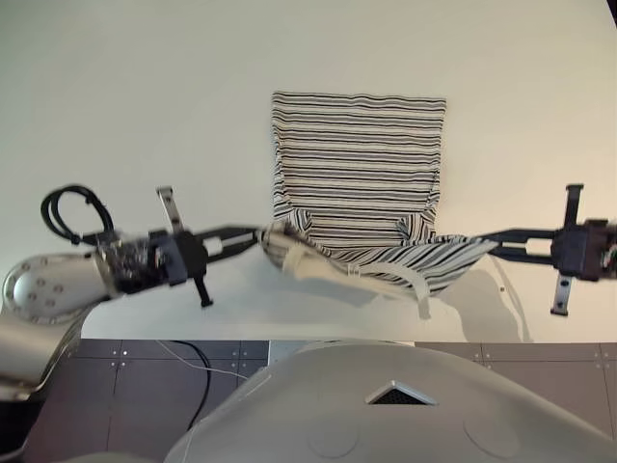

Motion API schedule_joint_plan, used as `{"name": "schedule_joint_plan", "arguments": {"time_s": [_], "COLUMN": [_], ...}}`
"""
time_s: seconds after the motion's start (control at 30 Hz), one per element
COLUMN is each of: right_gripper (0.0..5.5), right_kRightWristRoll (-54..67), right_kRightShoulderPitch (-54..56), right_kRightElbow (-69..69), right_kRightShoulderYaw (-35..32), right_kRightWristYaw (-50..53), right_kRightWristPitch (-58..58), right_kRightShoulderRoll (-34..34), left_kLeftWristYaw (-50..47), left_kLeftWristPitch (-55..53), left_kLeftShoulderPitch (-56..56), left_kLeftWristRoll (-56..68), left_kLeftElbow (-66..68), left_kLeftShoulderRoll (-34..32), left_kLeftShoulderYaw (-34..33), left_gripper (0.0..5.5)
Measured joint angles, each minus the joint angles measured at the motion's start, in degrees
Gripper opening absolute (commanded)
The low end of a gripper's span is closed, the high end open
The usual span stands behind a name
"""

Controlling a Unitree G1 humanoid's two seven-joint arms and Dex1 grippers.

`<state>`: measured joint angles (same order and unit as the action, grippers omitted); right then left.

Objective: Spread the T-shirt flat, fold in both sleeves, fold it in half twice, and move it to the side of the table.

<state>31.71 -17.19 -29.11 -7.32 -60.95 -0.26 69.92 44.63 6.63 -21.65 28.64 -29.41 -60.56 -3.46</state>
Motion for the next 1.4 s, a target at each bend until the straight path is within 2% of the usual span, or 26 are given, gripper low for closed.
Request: {"name": "schedule_joint_plan", "arguments": {"time_s": [0.1, 0.17, 0.27, 0.3, 0.47, 0.57, 0.67, 0.83, 0.87, 0.97, 1.1, 1.2, 1.3, 1.4], "right_gripper": [0.12, 0.12, 0.12, 0.12, 0.12, 0.12, 0.64, 1.5, 1.61, 1.61, 1.61, 1.61, 1.61, 1.61], "right_kRightWristRoll": [-1.25, -5.37, -11.27, -14.27, -26.69, -32.41, -35.84, -32.53, -32.01, -32.01, -35.96, -45.85, -57.71, -66.66], "right_kRightShoulderPitch": [17.54, 30.98, 44.69, 50.55, 65.02, 68.28, 69.73, 72.22, 72.24, 71.61, 68.78, 66.75, 66.05, 67.23], "right_kRightElbow": [9.41, 21.99, 38.96, 48.1, 80.67, 93.33, 99.64, 102.7, 102.91, 102.92, 101.13, 100.53, 100.57, 100.81], "right_kRightShoulderYaw": [8.18, 14.44, 19.68, 21.58, 26.0, 26.63, 26.12, 16.99, 15.52, 13.98, 15.68, 23.67, 33.14, 40.56], "right_kRightWristYaw": [-2.43, -4.77, -6.28, -6.64, -3.1, 0.06, 6.23, 16.1, 16.89, 19.75, 20.43, 24.24, 31.5, 35.69], "right_kRightWristPitch": [5.98, 8.55, 9.05, 7.43, -2.04, -5.91, -7.03, -5.45, -4.86, -4.97, -13.06, -22.77, -30.69, -35.69], "right_kRightShoulderRoll": [-5.82, -12.86, -21.47, -25.34, -35.45, -38.23, -41.03, -45.54, -45.72, -46.72, -47.18, -47.23, -46.45, -43.93], "left_kLeftWristYaw": [-3.16, -4.92, -5.8, -5.81, -6.6, -7.9, -10.05, -18.07, -20.29, -24.92, -26.86, -20.53, -13.11, -9.82], "left_kLeftWristPitch": [-7.09, -11.27, -13.35, -13.35, -8.39, -1.88, 2.67, 9.35, 10.03, 12.86, 17.82, 17.22, 15.0, 12.28], "left_kLeftShoulderPitch": [14.51, 23.92, 32.21, 35.69, 51.35, 60.28, 63.43, 63.25, 62.67, 62.21, 59.02, 50.82, 39.96, 32.72], "left_kLeftWristRoll": [-2.26, -6.12, -10.41, -12.25, -22.04, -27.42, -32.63, -37.9, -37.78, -36.22, -37.1, -37.78, -44.18, -50.17], "left_kLeftElbow": [7.52, 16.71, 27.64, 32.73, 55.89, 72.71, 87.1, 96.52, 96.68, 95.48, 81.67, 58.83, 42.22, 38.34], "left_kLeftShoulderRoll": [6.81, 11.9, 16.76, 18.45, 28.93, 35.84, 37.72, 37.53, 37.4, 37.01, 36.32, 36.05, 32.89, 29.47], "left_kLeftShoulderYaw": [4.92, 8.35, 10.64, 11.53, 16.86, 19.09, 20.63, 20.58, 19.07, 14.97, 14.17, 18.0, 26.14, 30.1], "left_gripper": [0.1, 0.1, 0.1, 0.1, 0.1, 0.1, 0.56, 1.26, 1.48, 1.52, 1.52, 1.52, 1.52, 1.52]}}
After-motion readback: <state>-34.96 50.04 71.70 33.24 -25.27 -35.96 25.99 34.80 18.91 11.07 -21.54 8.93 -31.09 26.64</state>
